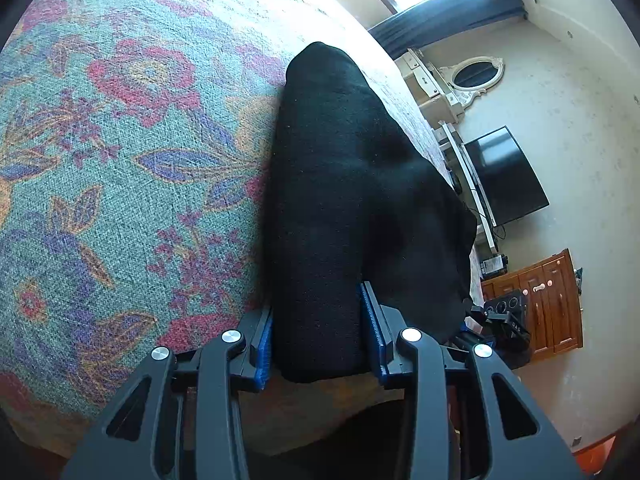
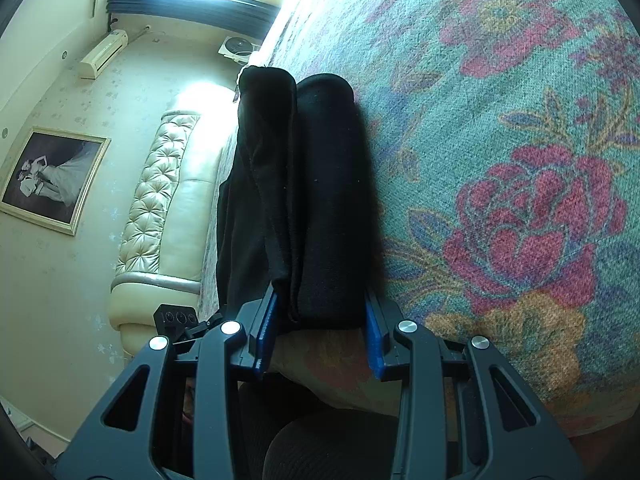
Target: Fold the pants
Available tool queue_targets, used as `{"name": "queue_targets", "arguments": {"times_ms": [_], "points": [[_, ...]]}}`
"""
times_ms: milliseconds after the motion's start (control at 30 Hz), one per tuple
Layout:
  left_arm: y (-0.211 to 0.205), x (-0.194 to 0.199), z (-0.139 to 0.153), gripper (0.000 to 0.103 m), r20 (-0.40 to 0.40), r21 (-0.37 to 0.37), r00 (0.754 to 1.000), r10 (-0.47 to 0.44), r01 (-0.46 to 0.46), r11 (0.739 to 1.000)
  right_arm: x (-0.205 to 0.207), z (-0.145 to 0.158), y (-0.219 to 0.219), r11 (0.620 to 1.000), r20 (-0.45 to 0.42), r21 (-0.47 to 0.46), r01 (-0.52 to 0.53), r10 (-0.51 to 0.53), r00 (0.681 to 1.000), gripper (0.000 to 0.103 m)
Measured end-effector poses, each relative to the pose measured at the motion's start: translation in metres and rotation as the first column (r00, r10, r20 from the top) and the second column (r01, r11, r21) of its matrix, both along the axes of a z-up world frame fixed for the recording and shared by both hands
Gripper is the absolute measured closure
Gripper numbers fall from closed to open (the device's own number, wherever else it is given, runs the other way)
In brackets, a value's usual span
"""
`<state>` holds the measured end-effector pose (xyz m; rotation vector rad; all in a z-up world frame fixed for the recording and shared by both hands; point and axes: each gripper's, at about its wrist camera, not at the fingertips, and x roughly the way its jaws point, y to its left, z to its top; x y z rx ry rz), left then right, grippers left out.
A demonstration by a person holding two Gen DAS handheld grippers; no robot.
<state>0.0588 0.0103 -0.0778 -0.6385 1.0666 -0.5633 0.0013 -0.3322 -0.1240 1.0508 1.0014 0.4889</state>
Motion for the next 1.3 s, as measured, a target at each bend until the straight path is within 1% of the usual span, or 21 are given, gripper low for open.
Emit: {"name": "queue_targets", "arguments": {"times_ms": [33, 100, 133, 167, 200, 233, 267, 333, 367, 400, 433, 567, 633, 700, 767, 833, 900, 967, 1100, 1200, 1300], "points": [[0.000, 0.000, -0.001, 0.059, 0.000, 0.007, 1.000, -0.008, 0.008, 1.000, 0.000, -0.001, -0.001, 1.000, 0.000, 0.003, -0.001, 0.001, 1.000, 0.067], [-0.002, 0.000, 0.000, 0.056, 0.003, 0.014, 1.000, -0.019, 0.018, 1.000, 0.000, -0.003, -0.004, 1.000, 0.001, 0.010, -0.004, 0.004, 1.000, 0.066], [-0.004, -0.001, 0.001, 0.052, 0.007, 0.024, 1.000, -0.023, 0.023, 0.999, 0.000, -0.004, -0.006, 1.000, 0.002, 0.012, -0.005, 0.005, 1.000, 0.066], [-0.006, -0.002, 0.003, 0.046, 0.011, 0.036, 1.000, -0.028, 0.028, 0.999, -0.001, -0.005, -0.008, 1.000, 0.003, 0.018, -0.006, 0.006, 1.000, 0.065], [-0.007, -0.002, 0.005, 0.043, 0.014, 0.043, 0.999, -0.037, 0.036, 0.998, -0.001, -0.006, -0.012, 1.000, 0.005, 0.025, -0.013, 0.013, 1.000, 0.061], [-0.009, -0.002, 0.006, 0.034, 0.019, 0.049, 0.999, -0.050, 0.049, 0.998, 0.000, -0.007, -0.015, 0.999, 0.005, 0.031, -0.024, 0.024, 1.000, 0.056], [-0.012, -0.003, 0.009, 0.028, 0.026, 0.063, 0.998, -0.061, 0.059, 0.996, -0.001, -0.005, -0.017, 0.999, 0.003, 0.033, -0.031, 0.031, 1.000, 0.053], [-0.017, -0.006, 0.015, 0.026, 0.037, 0.121, 0.996, -0.079, 0.074, 0.990, -0.004, 0.000, -0.024, 0.998, 0.020, 0.053, -0.026, 0.025, 0.999, 0.031], [-0.019, -0.007, 0.018, 0.025, 0.041, 0.151, 0.995, -0.089, 0.082, 0.985, -0.004, 0.003, -0.029, 0.998, 0.029, 0.053, -0.018, 0.016, 0.999, 0.026], [-0.020, -0.007, 0.020, 0.024, 0.045, 0.178, 0.994, -0.095, 0.086, 0.980, -0.004, 0.007, -0.034, 0.999, 0.035, 0.041, -0.008, 0.007, 0.999, 0.018], [-0.020, -0.008, 0.023, 0.022, 0.052, 0.200, 0.994, -0.096, 0.084, 0.976, -0.004, 0.011, -0.038, 1.000, 0.039, 0.023, 0.000, -0.001, 0.999, 0.014], [-0.011, -0.006, 0.038, 0.021, 0.113, 0.243, 0.990, -0.084, 0.054, 0.968, 0.008, 0.015, -0.049, 0.999, 0.028, -0.040, -0.003, 0.004, 1.000, 0.013], [-0.006, 0.000, 0.042, 0.018, 0.147, 0.285, 0.986, -0.081, 0.037, 0.958, 0.017, 0.017, -0.051, 0.998, 0.033, -0.057, -0.009, 0.011, 0.999, 0.013], [-0.001, 0.010, 0.043, 0.018, 0.159, 0.320, 0.984, -0.076, 0.021, 0.947, 0.030, 0.018, -0.051, 0.996, 0.033, -0.083, -0.020, 0.023, 0.999, 0.013], [0.000, 0.024, 0.040, 0.018, 0.147, 0.319, 0.986, -0.082, 0.032, 0.947, 0.044, 0.017, -0.049, 0.994, 0.032, -0.106, -0.030, 0.034, 0.999, 0.012], [0.001, 0.039, 0.032, 0.018, 0.121, 0.311, 0.989, -0.083, 0.042, 0.950, 0.060, 0.017, -0.046, 0.992, 0.032, -0.115, -0.048, 0.052, 0.998, 0.009], [0.000, 0.055, 0.024, 0.018, 0.084, 0.283, 0.993, -0.086, 0.059, 0.957, 0.073, 0.018, -0.045, 0.990, 0.032, -0.127, -0.060, 0.065, 0.997, 0.008], [-0.001, 0.067, 0.018, 0.018, 0.072, 0.258, 0.995, -0.076, 0.055, 0.965, 0.086, 0.018, -0.043, 0.990, 0.030, -0.127, -0.064, 0.069, 0.997, 0.008], [-0.011, 0.084, 0.017, 0.018, 0.089, 0.260, 0.993, -0.078, 0.052, 0.964, 0.108, 0.018, -0.040, 0.991, 0.040, -0.109, -0.076, 0.080, 0.996, 0.003], [-0.019, 0.094, 0.015, 0.017, 0.097, 0.255, 0.991, -0.088, 0.061, 0.965, 0.120, 0.019, -0.038, 0.992, 0.048, -0.098, -0.083, 0.088, 0.995, 0.002], [-0.025, 0.102, 0.015, 0.017, 0.103, 0.246, 0.990, -0.092, 0.064, 0.967, 0.129, 0.019, -0.036, 0.994, 0.057, -0.068, -0.086, 0.090, 0.994, 0.002]]}}
